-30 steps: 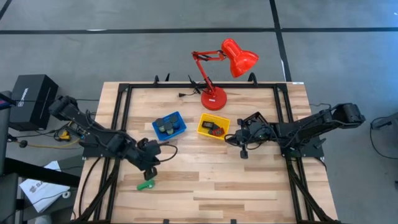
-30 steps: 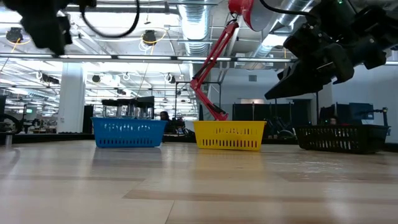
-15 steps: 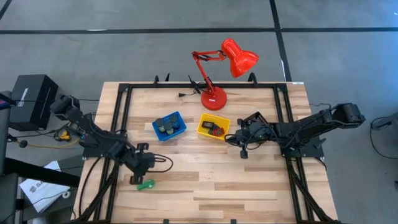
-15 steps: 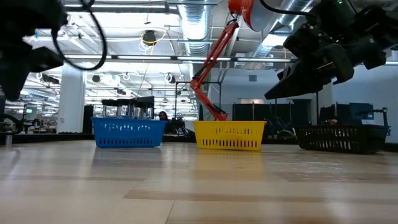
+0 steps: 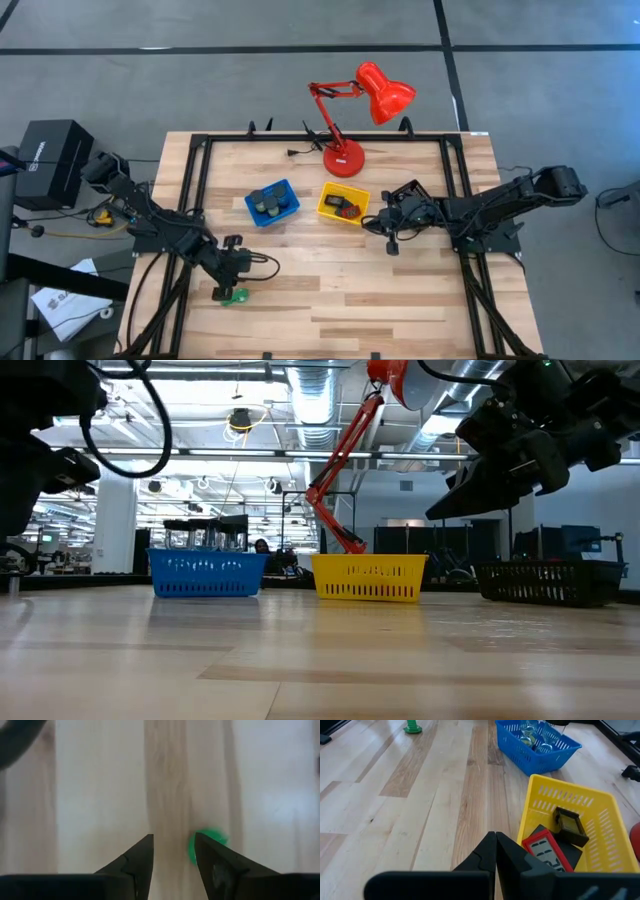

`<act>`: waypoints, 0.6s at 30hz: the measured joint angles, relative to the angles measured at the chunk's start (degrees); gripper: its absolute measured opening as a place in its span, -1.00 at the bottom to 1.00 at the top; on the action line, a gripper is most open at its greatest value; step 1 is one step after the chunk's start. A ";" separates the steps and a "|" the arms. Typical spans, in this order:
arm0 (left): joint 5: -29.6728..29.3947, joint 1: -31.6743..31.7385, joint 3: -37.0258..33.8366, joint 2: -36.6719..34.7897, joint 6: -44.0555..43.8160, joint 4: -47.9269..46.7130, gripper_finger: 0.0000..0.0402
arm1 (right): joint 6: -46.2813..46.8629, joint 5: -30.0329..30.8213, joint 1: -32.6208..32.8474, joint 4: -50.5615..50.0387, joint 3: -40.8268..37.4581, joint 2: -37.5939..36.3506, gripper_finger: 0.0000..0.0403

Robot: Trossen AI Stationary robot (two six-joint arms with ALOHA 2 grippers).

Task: Pick & Place Office items
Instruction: Put the green wrist watch into the black bin

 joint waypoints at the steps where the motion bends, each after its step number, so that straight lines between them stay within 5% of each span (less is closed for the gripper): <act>1: 0.01 0.00 -0.31 0.00 -1.14 1.51 -0.32 | 0.00 0.00 -0.02 -0.04 0.00 0.00 -1.00; 8: 2.88 -1.15 -0.65 0.00 -5.03 3.18 -0.34 | -0.01 0.00 0.00 -0.17 0.00 0.00 -1.00; 18: 8.57 -4.44 -0.65 0.23 -26.03 3.72 -0.35 | -0.02 0.00 0.00 -0.21 0.00 0.00 -1.00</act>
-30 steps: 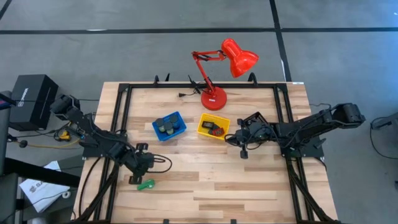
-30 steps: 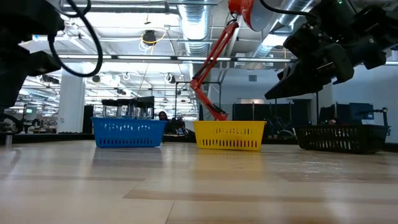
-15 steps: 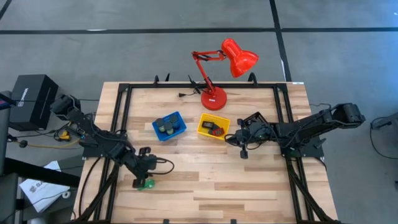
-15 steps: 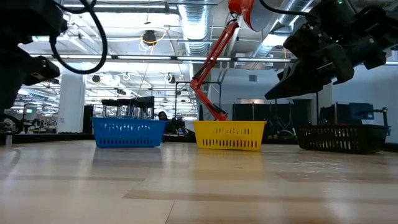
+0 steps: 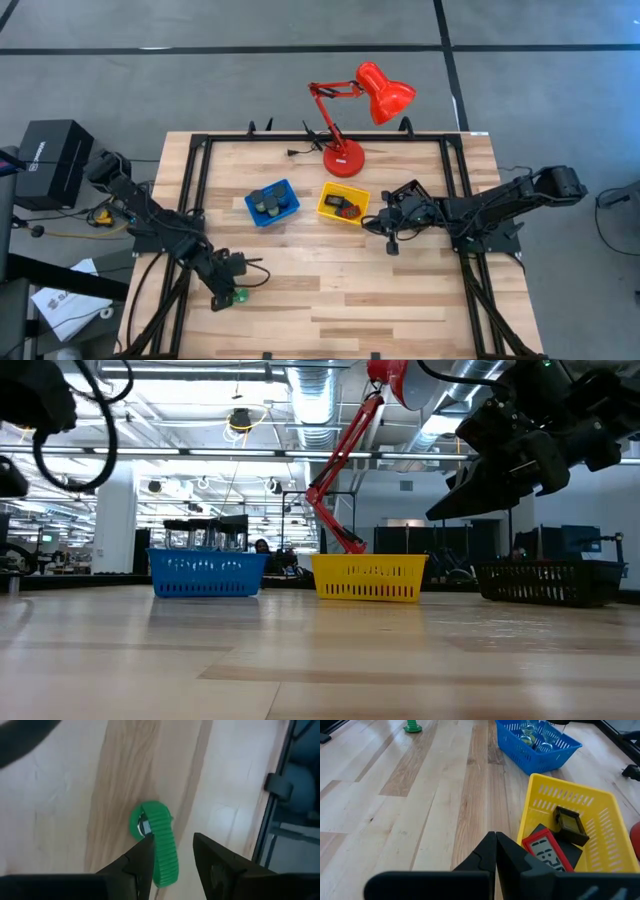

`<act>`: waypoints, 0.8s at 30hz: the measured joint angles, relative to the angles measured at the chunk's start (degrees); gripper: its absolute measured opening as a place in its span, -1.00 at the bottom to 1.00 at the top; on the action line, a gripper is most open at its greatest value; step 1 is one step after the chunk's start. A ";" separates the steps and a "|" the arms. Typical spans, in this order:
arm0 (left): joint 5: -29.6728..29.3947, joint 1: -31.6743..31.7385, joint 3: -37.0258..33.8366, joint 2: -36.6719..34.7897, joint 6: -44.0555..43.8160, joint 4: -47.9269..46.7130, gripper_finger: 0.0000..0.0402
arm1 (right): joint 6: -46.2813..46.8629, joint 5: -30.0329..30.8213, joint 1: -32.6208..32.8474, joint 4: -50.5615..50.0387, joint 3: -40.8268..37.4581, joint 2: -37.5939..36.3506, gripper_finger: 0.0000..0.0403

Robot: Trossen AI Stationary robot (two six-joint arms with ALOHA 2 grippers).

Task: Pick & Place Office items
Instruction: Put the green wrist watch into the black bin

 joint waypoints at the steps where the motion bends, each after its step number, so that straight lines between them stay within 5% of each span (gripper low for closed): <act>1: 0.00 -0.31 0.00 0.38 -0.98 0.02 -0.35 | 0.00 0.00 0.00 0.00 0.00 0.00 -1.00; 7: 0.01 -1.73 0.00 3.95 -2.35 -0.05 -0.35 | 0.00 0.00 -0.01 -0.01 0.00 0.00 -1.00; 15: -0.01 -1.64 0.00 6.61 -15.86 0.20 -0.33 | 0.00 0.00 0.00 0.00 0.00 0.00 -1.00; 24: 0.58 -1.91 0.00 6.61 -16.31 0.97 -0.01 | 0.01 0.00 -0.01 0.00 0.00 0.00 -1.00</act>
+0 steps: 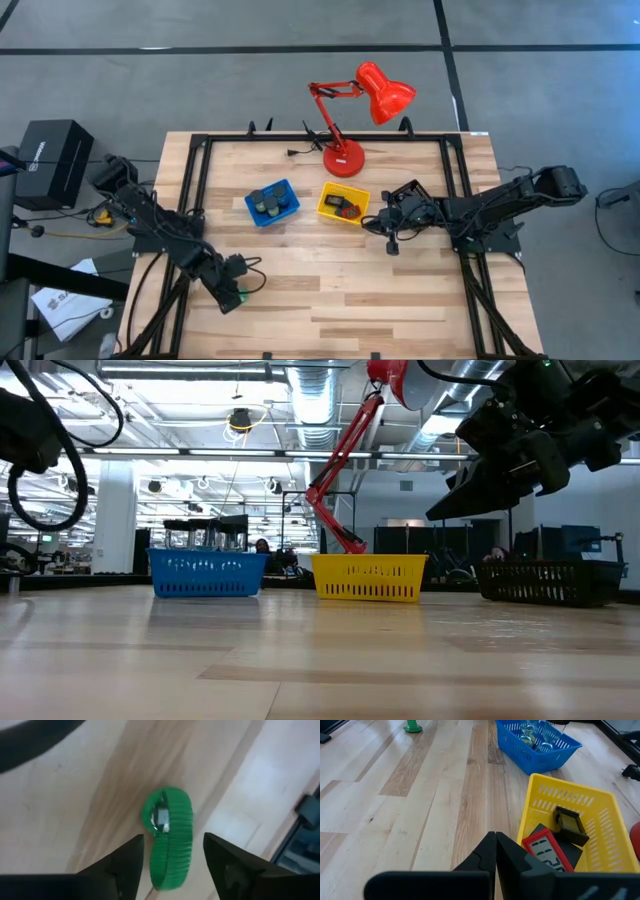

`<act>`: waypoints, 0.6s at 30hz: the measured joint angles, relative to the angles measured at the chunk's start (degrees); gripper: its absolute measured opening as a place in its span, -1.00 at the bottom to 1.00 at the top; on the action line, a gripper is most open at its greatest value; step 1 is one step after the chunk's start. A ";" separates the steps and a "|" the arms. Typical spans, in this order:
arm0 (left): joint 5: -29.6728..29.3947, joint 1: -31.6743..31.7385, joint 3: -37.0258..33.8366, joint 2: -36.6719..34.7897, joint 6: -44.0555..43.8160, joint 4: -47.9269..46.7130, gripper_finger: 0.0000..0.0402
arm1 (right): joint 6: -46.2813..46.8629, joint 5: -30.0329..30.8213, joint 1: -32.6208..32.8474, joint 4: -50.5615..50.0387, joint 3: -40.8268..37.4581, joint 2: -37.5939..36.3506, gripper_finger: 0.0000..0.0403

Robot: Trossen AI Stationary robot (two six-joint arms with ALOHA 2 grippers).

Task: Pick & Place Office items
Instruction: Put the green wrist watch into the black bin

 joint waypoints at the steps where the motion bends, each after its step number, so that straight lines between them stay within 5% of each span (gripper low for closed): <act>1: 0.60 -0.23 0.00 0.00 0.37 0.09 0.02 | 0.00 0.00 0.00 0.00 0.00 0.00 -1.00; 12: 1.39 -1.74 -1.55 0.00 2.45 0.79 0.17 | 0.02 0.00 0.01 0.00 0.00 0.00 -1.00; 18: 2.46 -1.63 -7.41 0.00 1.99 10.45 0.12 | 0.02 0.00 0.01 0.00 0.00 0.00 -1.00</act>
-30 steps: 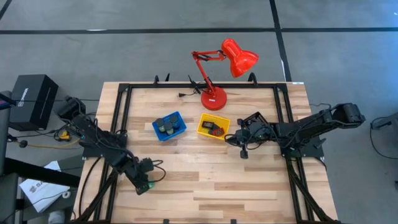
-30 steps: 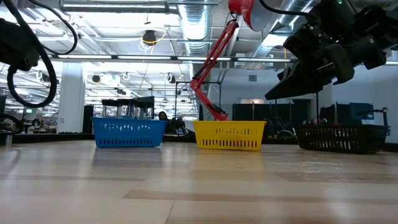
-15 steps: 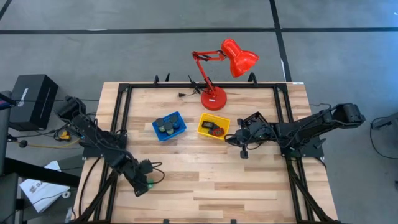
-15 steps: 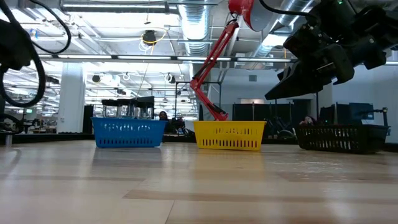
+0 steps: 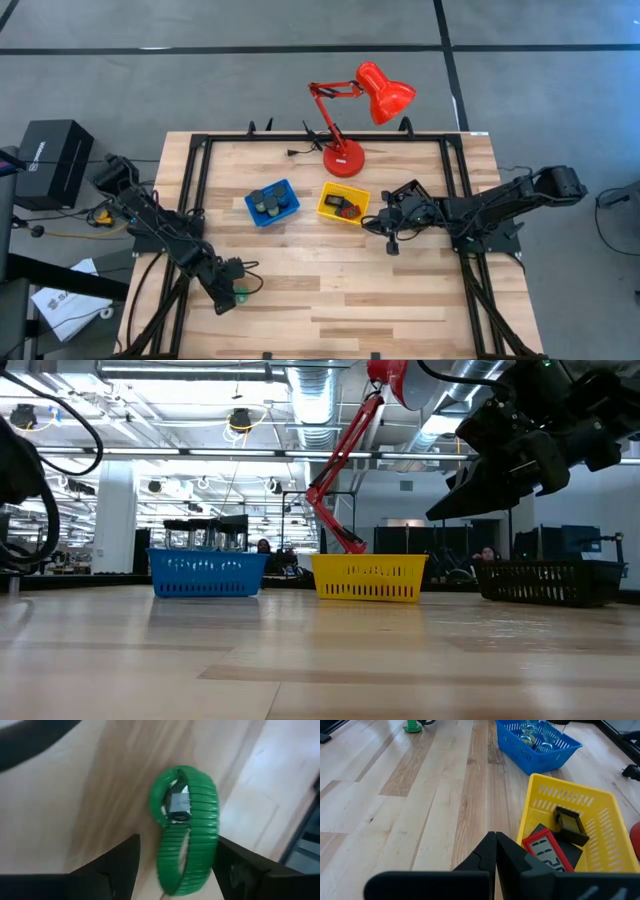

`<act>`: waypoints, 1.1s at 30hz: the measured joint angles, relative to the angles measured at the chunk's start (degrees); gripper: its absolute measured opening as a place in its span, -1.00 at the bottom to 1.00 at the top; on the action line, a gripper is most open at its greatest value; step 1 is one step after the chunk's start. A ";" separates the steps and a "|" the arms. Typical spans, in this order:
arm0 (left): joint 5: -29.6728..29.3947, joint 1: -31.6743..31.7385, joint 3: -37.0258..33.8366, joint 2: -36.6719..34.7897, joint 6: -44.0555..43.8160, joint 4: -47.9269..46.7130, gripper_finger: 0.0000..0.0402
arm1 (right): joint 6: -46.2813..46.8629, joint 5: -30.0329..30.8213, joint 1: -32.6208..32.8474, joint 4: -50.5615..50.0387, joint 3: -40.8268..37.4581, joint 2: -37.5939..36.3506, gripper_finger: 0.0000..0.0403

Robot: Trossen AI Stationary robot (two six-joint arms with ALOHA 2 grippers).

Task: Pick & Place Office items
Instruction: Put the green wrist watch into the black bin

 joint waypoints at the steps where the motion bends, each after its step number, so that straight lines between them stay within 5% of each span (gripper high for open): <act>1: 0.03 0.00 -0.72 -0.10 -0.32 1.91 0.11 | 0.00 0.00 -0.01 0.00 0.00 0.00 -1.00; 6: 0.38 0.04 -1.16 -0.35 0.20 8.10 0.03 | 0.00 0.00 0.00 0.00 0.00 -0.02 -1.00; 12: 2.09 0.04 -1.36 -0.15 6.25 8.18 -0.11 | 0.00 0.00 -0.02 -0.16 0.00 -0.02 -1.00; 33: 2.15 0.04 -4.74 -0.47 6.34 10.80 -0.70 | 0.02 0.00 -0.01 -0.42 0.00 -0.02 -1.00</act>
